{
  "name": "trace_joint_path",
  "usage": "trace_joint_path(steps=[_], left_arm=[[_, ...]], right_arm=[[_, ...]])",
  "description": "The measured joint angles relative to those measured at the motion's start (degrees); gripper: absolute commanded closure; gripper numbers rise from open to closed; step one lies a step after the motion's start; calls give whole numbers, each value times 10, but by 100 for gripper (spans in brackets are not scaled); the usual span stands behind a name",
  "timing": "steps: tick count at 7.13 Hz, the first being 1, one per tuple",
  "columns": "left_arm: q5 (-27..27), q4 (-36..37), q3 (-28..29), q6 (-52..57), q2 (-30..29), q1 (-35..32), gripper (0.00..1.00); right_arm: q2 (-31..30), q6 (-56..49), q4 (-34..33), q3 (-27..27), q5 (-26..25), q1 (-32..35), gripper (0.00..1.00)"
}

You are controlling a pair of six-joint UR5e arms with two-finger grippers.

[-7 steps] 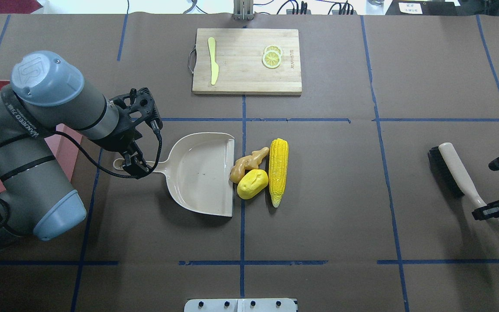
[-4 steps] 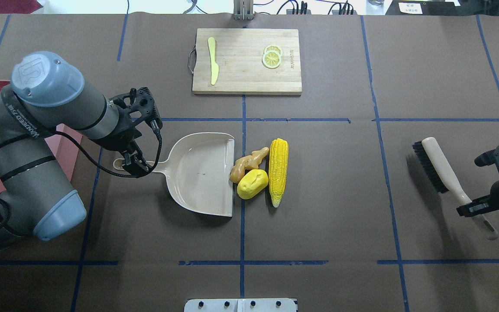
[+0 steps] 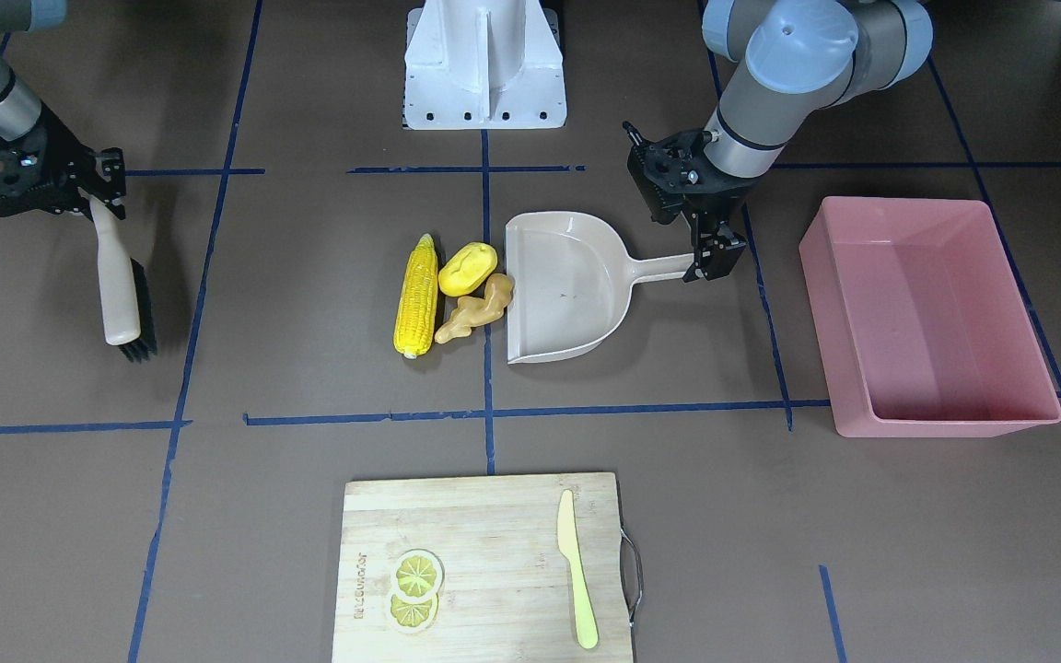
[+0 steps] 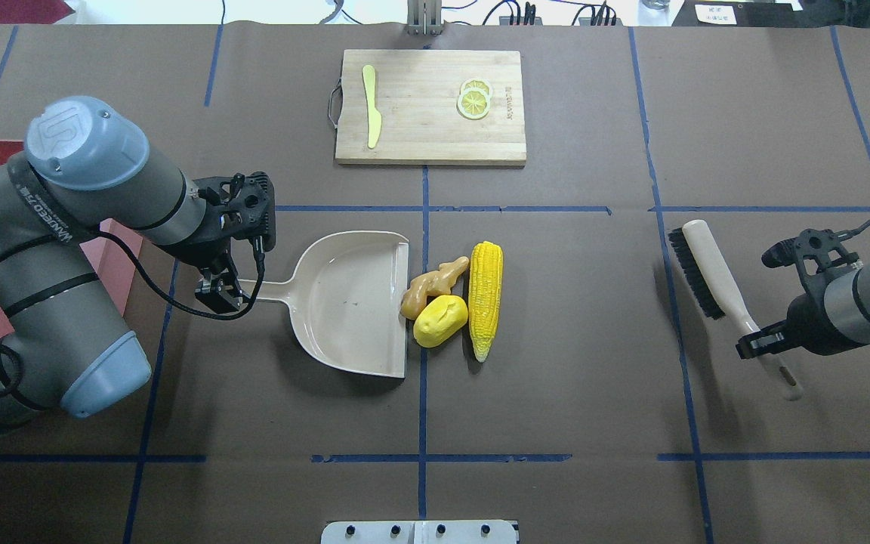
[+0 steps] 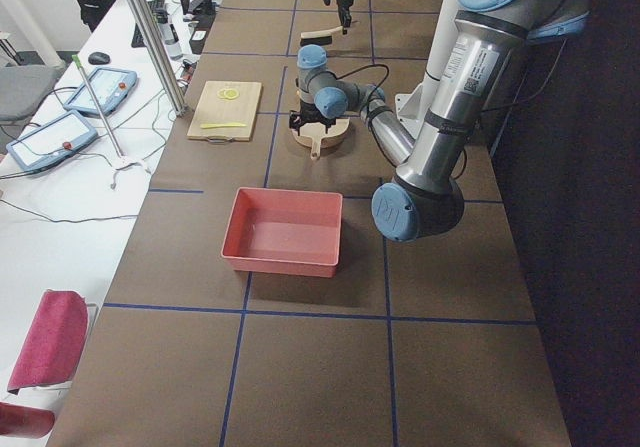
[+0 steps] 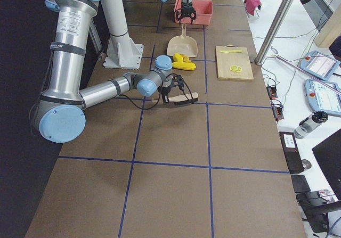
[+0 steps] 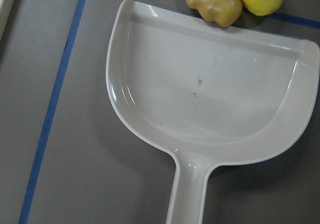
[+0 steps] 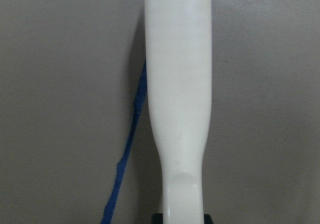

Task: Sweep and dump trash into bin
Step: 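Grasp and lift the white brush with the right gripper while left holds dustpan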

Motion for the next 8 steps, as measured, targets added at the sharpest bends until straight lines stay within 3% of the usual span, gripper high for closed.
trace_joint_path(steps=[6, 8], left_arm=[[8, -1, 42, 29, -4, 27, 6], [14, -2, 53, 31, -7, 35, 23]], right_arm=[[118, 125, -82, 2, -39, -77, 100], [128, 134, -84, 2, -43, -87, 99]])
